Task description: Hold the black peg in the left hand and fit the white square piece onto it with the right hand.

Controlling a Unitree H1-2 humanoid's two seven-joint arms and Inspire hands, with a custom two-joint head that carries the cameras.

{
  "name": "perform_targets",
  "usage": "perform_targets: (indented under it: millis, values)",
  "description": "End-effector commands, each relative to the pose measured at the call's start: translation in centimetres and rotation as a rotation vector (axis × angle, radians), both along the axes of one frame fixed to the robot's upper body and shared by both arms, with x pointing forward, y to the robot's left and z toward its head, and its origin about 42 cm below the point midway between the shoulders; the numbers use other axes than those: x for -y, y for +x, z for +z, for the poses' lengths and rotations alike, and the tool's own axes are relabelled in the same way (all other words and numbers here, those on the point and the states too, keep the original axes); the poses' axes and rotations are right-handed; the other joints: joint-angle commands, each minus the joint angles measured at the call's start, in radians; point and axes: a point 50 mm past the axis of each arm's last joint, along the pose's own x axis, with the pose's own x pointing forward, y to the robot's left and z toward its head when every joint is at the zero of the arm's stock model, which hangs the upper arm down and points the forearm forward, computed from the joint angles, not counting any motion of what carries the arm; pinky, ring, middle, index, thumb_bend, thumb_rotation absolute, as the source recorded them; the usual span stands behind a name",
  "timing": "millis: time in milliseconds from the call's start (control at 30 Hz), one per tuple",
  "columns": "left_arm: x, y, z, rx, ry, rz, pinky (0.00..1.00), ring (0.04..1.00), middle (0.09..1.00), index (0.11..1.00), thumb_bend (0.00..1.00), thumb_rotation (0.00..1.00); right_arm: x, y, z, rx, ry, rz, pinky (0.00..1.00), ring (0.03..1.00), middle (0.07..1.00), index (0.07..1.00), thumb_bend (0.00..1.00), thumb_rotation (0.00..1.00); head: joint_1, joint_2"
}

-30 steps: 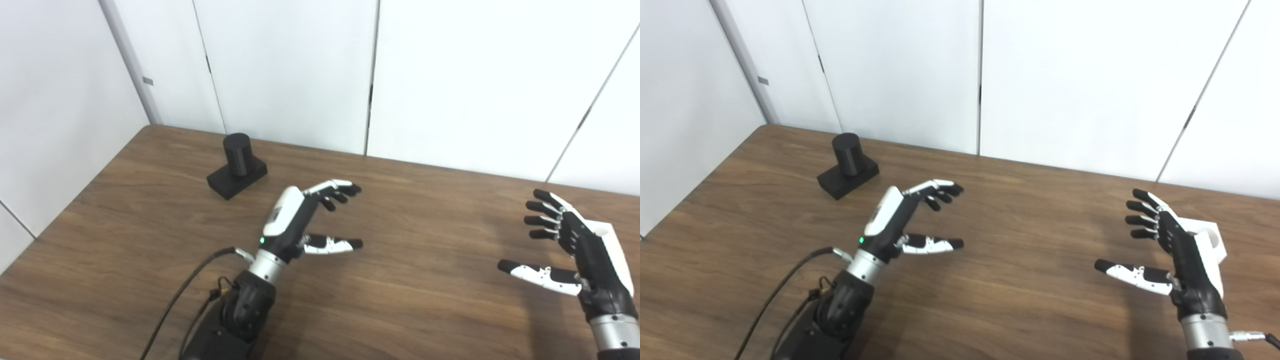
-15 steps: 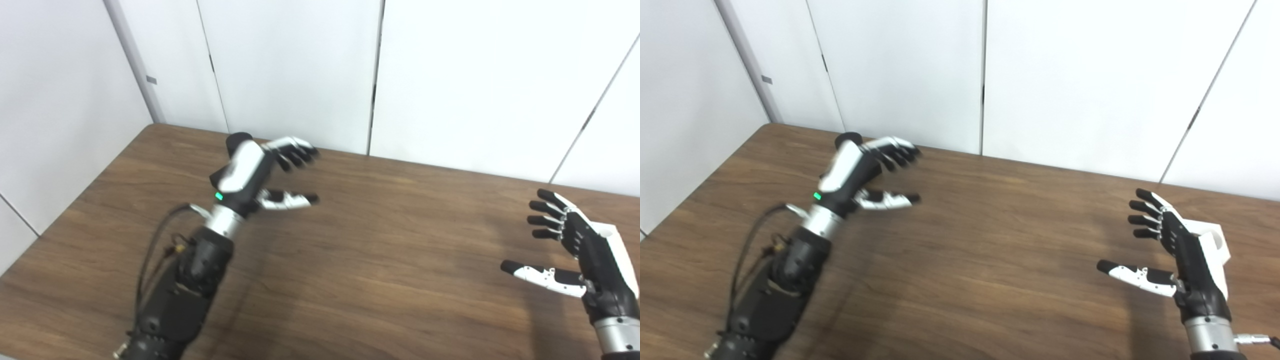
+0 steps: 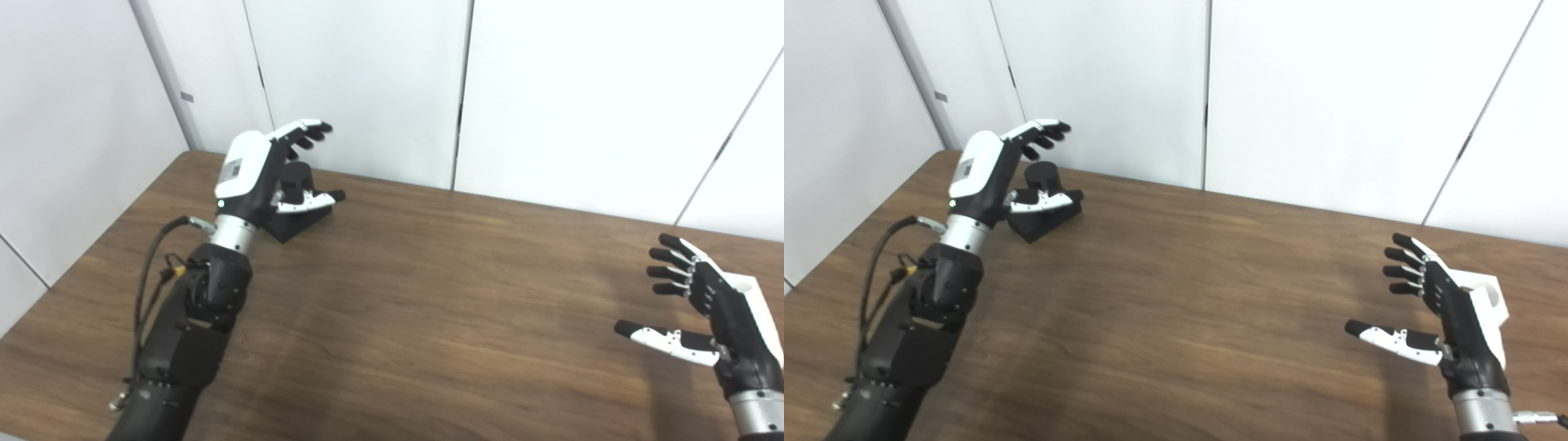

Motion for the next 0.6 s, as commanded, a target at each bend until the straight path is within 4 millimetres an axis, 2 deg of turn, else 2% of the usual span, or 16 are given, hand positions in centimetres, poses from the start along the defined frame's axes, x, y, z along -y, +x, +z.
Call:
perform_targets:
  millis: [0,133,200,433,567]
  values:
    - [-1.0,1.1,2.9,0.095,0.031,0.046,0.65,0.755,0.786,0.786,0.84,0.21,0.0,0.3,2.1,0.082,-0.011,0.017,0.66,0.742,0.803,0.849,0.72,0.00,0.001,0.001]
    - [-2.0,1.8,3.4,0.092,0.085,0.135,0.77,0.874,0.866,0.831,0.89,0.28,0.1,0.4,2.1,0.086,-0.010,0.021,0.65,0.738,0.800,0.849,0.71,0.00,0.001,0.001]
    - [-2.4,2.0,3.6,0.092,0.099,0.173,0.79,0.896,0.886,0.837,0.90,0.29,0.1,0.3,2.2,0.082,-0.008,0.017,0.65,0.737,0.800,0.847,0.72,0.00,0.004,0.005]
    - [-2.4,2.0,3.7,0.062,0.103,0.327,0.73,0.922,0.926,0.851,0.95,0.34,0.1,0.3,2.3,0.084,-0.004,0.018,0.65,0.738,0.806,0.848,0.71,0.00,0.010,0.003]
    - [-2.4,1.9,3.7,0.011,0.138,0.410,0.75,0.950,0.959,0.867,0.99,0.38,0.1,0.3,2.4,0.086,-0.006,0.017,0.66,0.737,0.809,0.852,0.70,0.00,0.009,0.003]
